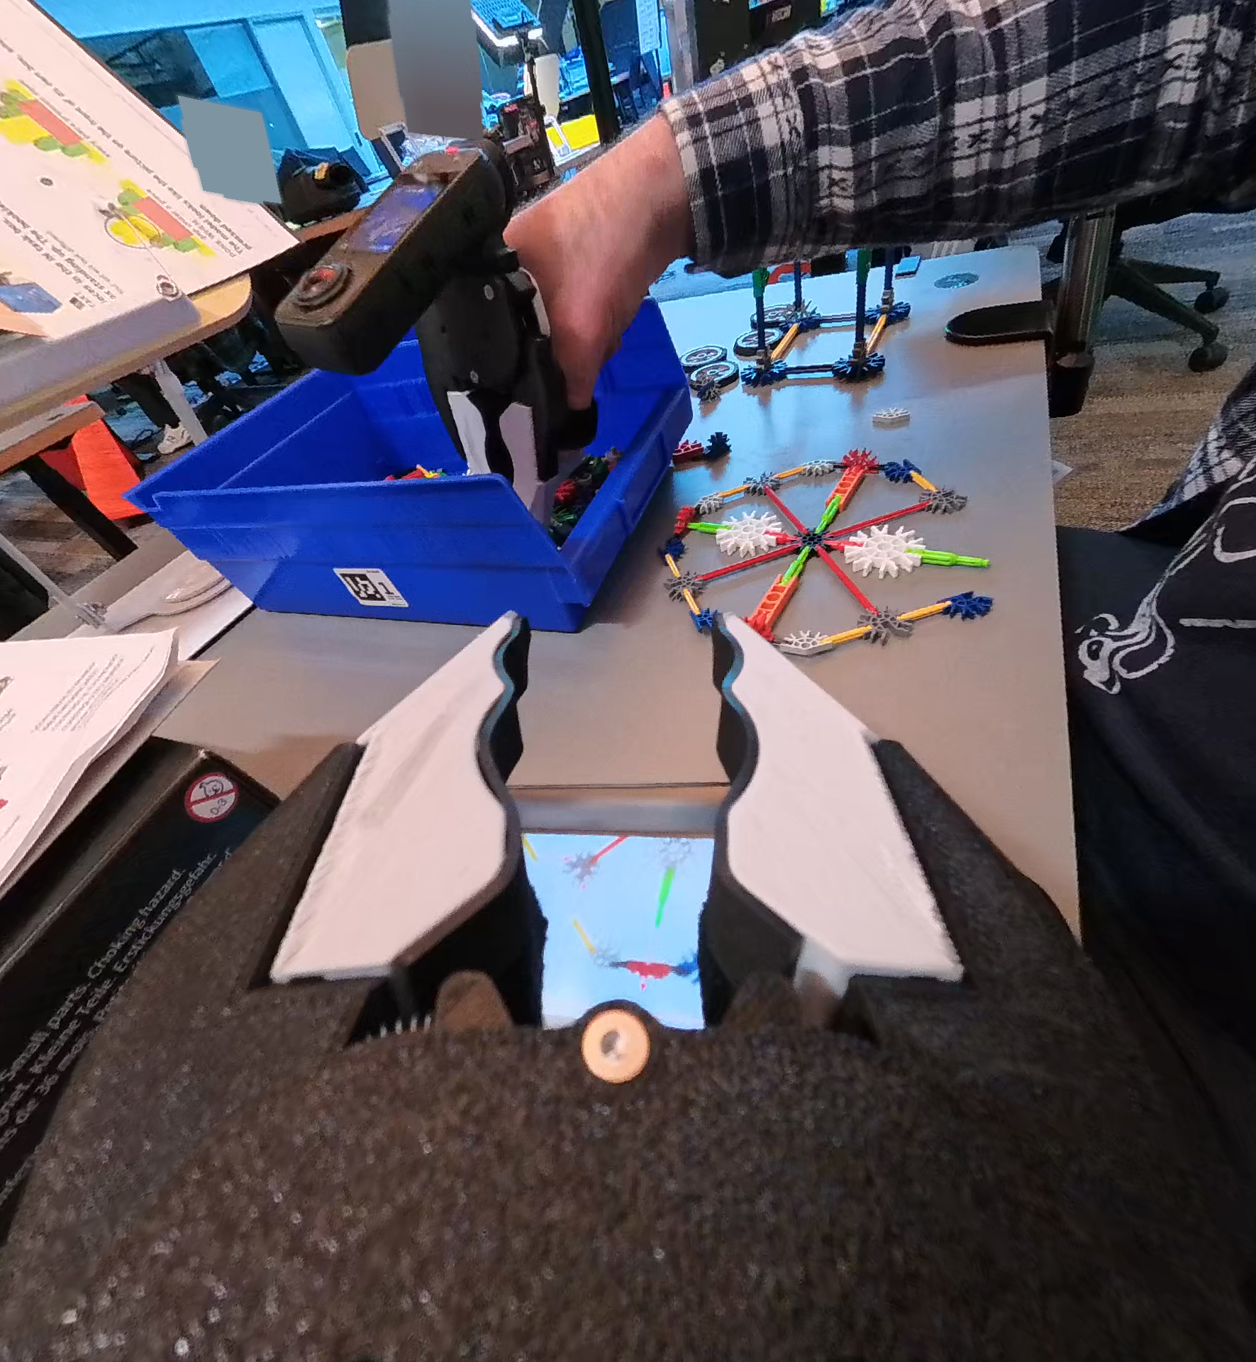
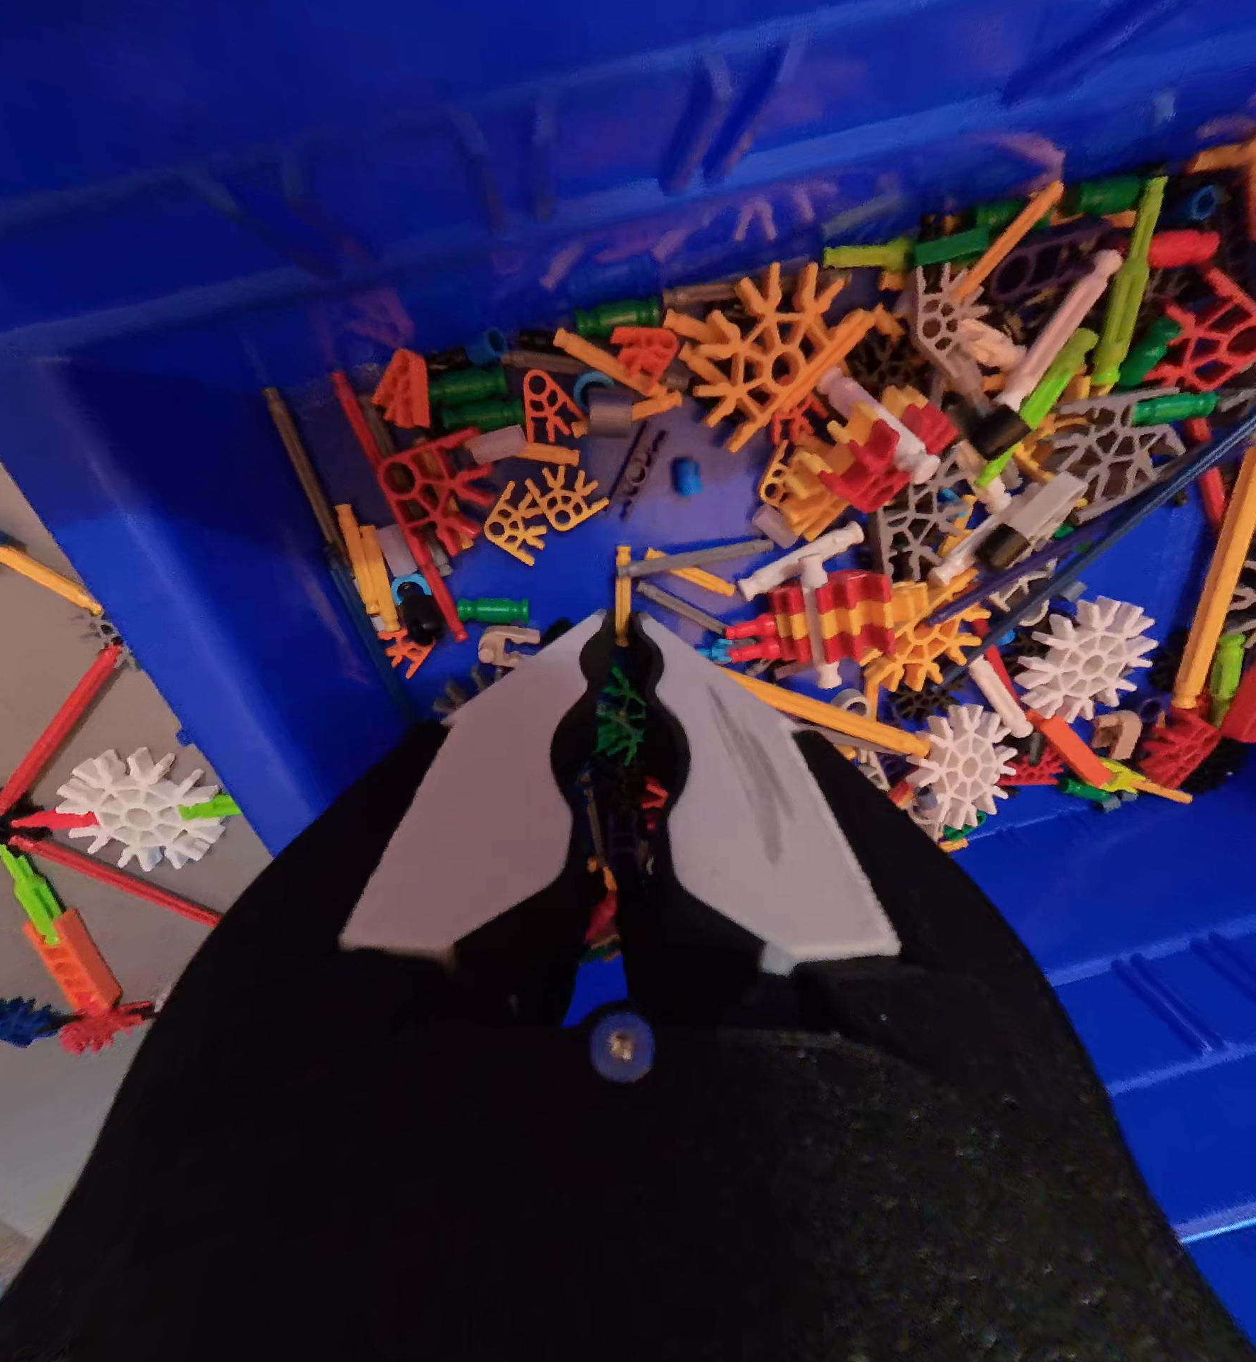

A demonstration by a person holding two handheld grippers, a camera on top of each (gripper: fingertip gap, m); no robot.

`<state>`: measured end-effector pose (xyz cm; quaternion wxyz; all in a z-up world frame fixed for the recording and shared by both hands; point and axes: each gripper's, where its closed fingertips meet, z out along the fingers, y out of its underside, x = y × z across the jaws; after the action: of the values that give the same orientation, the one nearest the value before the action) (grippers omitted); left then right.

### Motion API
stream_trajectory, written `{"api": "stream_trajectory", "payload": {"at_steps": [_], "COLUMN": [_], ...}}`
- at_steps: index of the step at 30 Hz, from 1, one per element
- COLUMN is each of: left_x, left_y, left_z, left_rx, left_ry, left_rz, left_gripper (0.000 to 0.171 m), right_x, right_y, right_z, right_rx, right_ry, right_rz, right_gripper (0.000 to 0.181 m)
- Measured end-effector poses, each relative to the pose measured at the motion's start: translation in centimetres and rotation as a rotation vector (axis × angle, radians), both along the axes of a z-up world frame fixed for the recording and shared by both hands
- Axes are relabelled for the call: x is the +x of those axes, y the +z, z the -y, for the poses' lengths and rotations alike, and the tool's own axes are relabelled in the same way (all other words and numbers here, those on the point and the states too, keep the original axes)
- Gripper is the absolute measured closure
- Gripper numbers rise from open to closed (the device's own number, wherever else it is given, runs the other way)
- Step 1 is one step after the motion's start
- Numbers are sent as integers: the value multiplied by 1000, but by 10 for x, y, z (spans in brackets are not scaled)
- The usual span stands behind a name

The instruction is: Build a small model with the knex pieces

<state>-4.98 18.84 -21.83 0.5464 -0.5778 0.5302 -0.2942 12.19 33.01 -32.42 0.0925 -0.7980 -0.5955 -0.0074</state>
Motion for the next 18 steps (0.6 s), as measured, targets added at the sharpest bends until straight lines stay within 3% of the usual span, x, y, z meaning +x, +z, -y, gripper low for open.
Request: {"api": "stream_trajectory", "payload": {"at_steps": [10,18], "left_x": [2,14], "left_y": [0,10], "left_z": [-1,17], "left_rx": [4,18], "left_ry": [-3,-66], "left_rz": [-7,-32], "left_gripper": [122,123], "right_x": [-3,19], "right_y": [20,72], "right_z": [-4,20], "right_rx": [27,109], "right_ry": [8,0], "right_rz": [-59,-126], "right_gripper": [179,179]}}
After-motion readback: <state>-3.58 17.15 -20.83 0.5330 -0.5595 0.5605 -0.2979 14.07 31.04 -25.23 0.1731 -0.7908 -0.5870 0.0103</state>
